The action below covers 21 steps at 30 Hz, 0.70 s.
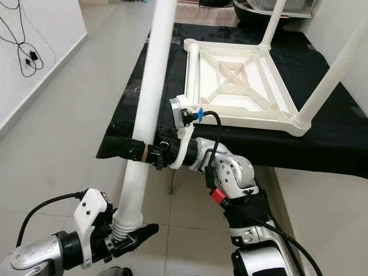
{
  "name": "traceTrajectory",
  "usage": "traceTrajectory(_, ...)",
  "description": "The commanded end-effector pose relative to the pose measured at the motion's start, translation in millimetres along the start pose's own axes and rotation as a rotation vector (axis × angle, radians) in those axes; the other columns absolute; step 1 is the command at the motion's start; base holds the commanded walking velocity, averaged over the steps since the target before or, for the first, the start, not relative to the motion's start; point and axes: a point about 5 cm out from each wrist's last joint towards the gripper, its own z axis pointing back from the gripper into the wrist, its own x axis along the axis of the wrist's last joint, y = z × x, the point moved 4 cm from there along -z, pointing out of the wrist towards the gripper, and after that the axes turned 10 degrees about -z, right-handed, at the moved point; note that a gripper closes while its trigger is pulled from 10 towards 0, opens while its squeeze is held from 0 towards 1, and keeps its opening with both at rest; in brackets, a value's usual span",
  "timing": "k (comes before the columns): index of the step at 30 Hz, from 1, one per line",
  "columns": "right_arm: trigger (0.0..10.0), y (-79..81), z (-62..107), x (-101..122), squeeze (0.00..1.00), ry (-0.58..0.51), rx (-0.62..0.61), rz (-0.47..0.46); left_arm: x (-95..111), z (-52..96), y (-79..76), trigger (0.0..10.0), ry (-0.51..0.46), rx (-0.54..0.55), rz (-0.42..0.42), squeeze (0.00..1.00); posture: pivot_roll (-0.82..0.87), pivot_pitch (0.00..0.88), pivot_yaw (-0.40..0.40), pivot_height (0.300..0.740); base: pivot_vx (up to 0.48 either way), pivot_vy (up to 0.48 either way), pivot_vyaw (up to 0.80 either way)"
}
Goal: Building children table
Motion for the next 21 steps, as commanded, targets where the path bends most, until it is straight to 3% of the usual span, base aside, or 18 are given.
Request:
traceTrajectory(1,10.0,5.2,-3.8,-8,0.00,0.056,0.050,-0.018,3,2.7,-7.1,10.0,-0.004,-0.051,0.004,0.00,0.14,0.150,-0.027,0.740,0.000,0.000,0.00)
traceTrajectory(15,9.8,14.6,-6.5,-20,0.00,0.128,0.127,-0.047,1,4.8,-12.8,10.0,0.015,-0.090,0.027,0.00,0.14,0.158,-0.029,0.740,0.000,0.000,0.00)
traceTrajectory(16,4.0,14.9,-7.2,-20,0.00,0.124,0.131,-0.051,1,4.6,-13.3,10.0,0.016,-0.093,0.028,0.00,0.14,0.159,-0.029,0.740,0.000,0.000,0.00)
traceTrajectory(17,0.0,15.3,-7.9,-20,0.00,0.123,0.134,-0.055,0,4.6,-13.7,10.0,0.017,-0.095,0.030,0.00,0.14,0.161,-0.029,0.740,0.000,0.000,0.00)
traceTrajectory(21,0.0,16.2,-8.8,-19,0.00,0.121,0.142,-0.060,-1,4.6,-14.5,10.0,0.020,-0.099,0.032,0.00,0.13,0.162,-0.029,0.740,0.000,0.000,0.00)
